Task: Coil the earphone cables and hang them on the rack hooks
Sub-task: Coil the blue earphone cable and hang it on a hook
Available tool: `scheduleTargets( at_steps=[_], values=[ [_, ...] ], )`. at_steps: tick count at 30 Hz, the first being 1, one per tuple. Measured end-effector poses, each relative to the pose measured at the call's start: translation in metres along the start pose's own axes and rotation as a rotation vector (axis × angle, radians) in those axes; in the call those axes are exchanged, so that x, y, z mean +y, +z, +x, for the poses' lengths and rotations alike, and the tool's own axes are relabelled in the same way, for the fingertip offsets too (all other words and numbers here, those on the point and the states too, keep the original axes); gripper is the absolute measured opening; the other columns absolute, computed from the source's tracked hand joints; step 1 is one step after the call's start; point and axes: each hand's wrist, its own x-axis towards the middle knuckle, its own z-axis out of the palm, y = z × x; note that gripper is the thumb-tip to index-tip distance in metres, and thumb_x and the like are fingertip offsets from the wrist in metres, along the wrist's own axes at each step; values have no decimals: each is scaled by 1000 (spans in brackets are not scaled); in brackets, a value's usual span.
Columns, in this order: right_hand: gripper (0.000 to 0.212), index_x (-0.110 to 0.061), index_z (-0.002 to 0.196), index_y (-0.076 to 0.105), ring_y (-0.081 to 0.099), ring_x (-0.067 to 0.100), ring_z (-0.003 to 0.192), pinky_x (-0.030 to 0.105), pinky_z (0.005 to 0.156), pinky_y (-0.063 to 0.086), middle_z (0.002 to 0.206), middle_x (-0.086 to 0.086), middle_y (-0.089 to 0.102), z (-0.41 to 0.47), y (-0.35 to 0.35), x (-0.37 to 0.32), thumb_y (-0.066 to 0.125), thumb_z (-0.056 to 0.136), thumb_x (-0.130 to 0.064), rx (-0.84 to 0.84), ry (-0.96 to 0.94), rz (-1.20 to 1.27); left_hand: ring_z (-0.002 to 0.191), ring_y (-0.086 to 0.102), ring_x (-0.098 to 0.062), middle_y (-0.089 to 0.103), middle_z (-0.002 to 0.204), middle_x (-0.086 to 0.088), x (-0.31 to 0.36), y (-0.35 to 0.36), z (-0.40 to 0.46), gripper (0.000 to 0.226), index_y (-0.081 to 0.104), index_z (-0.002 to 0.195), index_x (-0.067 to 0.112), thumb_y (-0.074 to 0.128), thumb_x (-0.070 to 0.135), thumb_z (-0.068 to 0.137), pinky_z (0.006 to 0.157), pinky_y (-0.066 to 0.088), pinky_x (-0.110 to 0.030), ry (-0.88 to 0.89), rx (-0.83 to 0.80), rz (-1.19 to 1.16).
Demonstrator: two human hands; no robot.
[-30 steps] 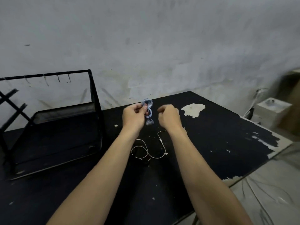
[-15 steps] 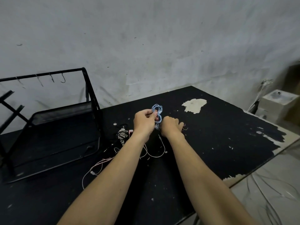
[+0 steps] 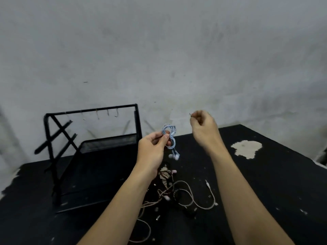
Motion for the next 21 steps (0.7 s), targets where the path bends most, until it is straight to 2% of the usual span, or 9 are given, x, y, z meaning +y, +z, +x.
scheduleTargets(
  at_steps=[2,5,6,8,10,12,16,21],
  values=[
    [8,-25,92,62,59,14,74,36,73,51,80,-6,62,-3,20,-30,57,96,-20,-121,-90,100,68,65,-6,71,73,-1,13,-26,0,10,73,98,13,65,13,94,66,52,-21,10,39,-49],
    [15,-23,89,63,59,11,65,32,68,52,67,-12,61,-18,50,-66,57,98,-13,-319,-185,194,71,65,-13,71,72,-1,27,-61,0,10,74,97,12,64,11,94,75,53,-40,31,103,-104],
    [15,-22,90,64,59,10,65,32,68,52,66,-13,62,-25,61,-76,58,98,-11,-382,-212,215,71,64,-14,71,71,-2,31,-72,0,10,74,96,12,64,10,94,74,53,-40,49,130,-112],
    [13,-19,92,66,62,11,67,34,69,54,73,-11,66,-36,81,-86,60,97,-9,-477,-250,240,73,66,-14,73,75,-4,38,-93,-1,11,74,95,11,64,7,93,73,55,-30,90,169,-124],
    [10,-17,94,68,65,12,71,35,72,57,81,-3,71,-45,92,-86,63,96,-9,-524,-254,258,76,69,-14,76,80,-6,40,-104,-4,12,74,96,10,64,5,93,72,55,-22,117,167,-125],
    [9,-13,95,70,66,15,72,37,75,57,86,5,74,-52,102,-86,64,95,-7,-552,-240,295,79,71,-15,77,86,-8,40,-116,-4,13,74,98,9,63,4,93,73,56,-22,131,166,-131],
    [12,-17,91,72,68,11,70,28,71,56,82,0,75,-57,116,-88,67,93,-6,-497,-259,313,74,69,-13,76,82,-9,35,-129,-3,13,75,96,9,63,4,93,70,55,-21,143,169,-147],
    [10,-13,93,73,73,14,78,28,74,59,86,1,76,-60,126,-87,68,92,-4,-445,-282,304,72,66,-11,74,78,-7,29,-133,3,12,75,95,9,64,5,92,66,53,-21,78,171,-193]
  ],
)
